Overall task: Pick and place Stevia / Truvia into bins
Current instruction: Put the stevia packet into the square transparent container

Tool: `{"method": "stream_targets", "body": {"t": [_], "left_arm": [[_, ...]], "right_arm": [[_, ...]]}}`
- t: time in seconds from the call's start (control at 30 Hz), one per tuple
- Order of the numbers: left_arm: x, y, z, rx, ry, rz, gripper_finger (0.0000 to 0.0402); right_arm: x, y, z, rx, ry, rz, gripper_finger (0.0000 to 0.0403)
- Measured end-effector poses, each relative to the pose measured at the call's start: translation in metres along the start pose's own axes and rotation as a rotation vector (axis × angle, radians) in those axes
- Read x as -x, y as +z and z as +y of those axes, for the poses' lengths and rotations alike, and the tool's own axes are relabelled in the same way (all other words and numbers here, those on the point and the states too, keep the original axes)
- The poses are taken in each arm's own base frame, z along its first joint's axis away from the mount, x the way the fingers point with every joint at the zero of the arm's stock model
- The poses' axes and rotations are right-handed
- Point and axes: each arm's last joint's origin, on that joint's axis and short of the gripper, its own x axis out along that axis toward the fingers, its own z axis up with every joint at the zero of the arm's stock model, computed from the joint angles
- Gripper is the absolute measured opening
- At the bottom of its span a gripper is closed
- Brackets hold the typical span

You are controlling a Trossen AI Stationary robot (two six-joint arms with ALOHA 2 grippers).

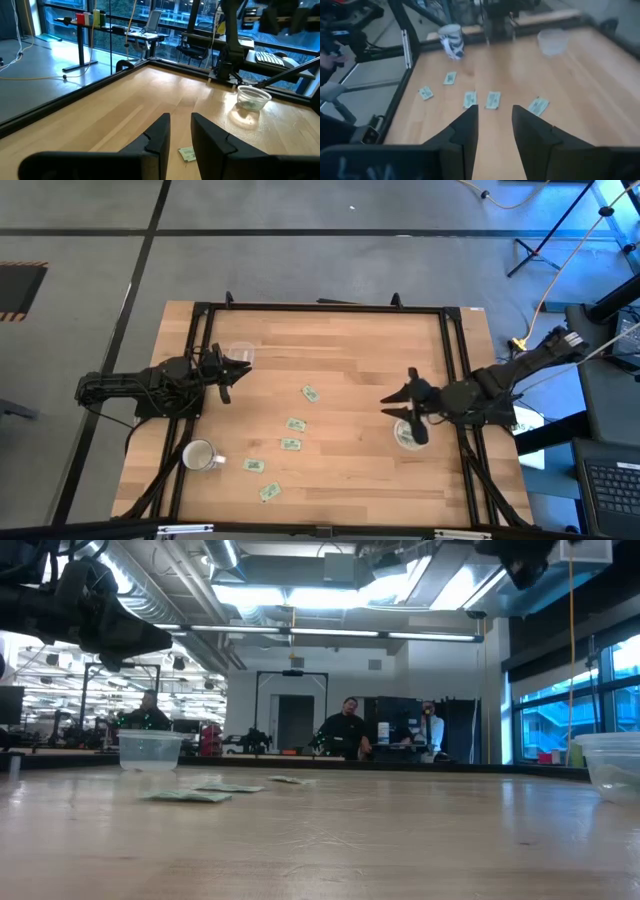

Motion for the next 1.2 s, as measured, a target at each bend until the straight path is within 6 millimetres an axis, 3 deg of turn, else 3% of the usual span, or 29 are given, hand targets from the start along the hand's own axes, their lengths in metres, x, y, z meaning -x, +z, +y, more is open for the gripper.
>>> {"method": "stream_targets", "body": {"t": [0.17, 0.4, 0.67, 0.9, 1.03, 1.2], "left_arm": [[0.000, 0.000, 0.000, -0.002, 0.000, -0.001, 0.0072], [0.000, 0.004, 0.003, -0.047, 0.127, -0.060, 0.0073], [-0.004, 0.008, -0.005, 0.031, -0.101, -0.054, 0.0115], [-0.018, 0.017, -0.014, -0.041, -0.159, 0.006, 0.0172], [-0.035, 0.027, -0.022, -0.179, -0.154, 0.109, 0.0179], [-0.070, 0.043, -0.038, -0.340, -0.241, 0.271, 0.0180]], "right_arm": [[0.017, -0.030, -0.024, 0.036, 0.067, -0.109, 0.0123], [0.022, -0.068, -0.040, 0.067, 0.092, -0.178, 0.0123], [0.026, -0.072, -0.043, -0.021, 0.108, -0.205, 0.0123], [0.026, -0.072, -0.043, 0.008, 0.105, -0.207, 0.0123], [0.026, -0.072, -0.043, 0.015, 0.104, -0.207, 0.0123], [0.026, -0.072, -0.043, 0.009, 0.105, -0.207, 0.0123]]}}
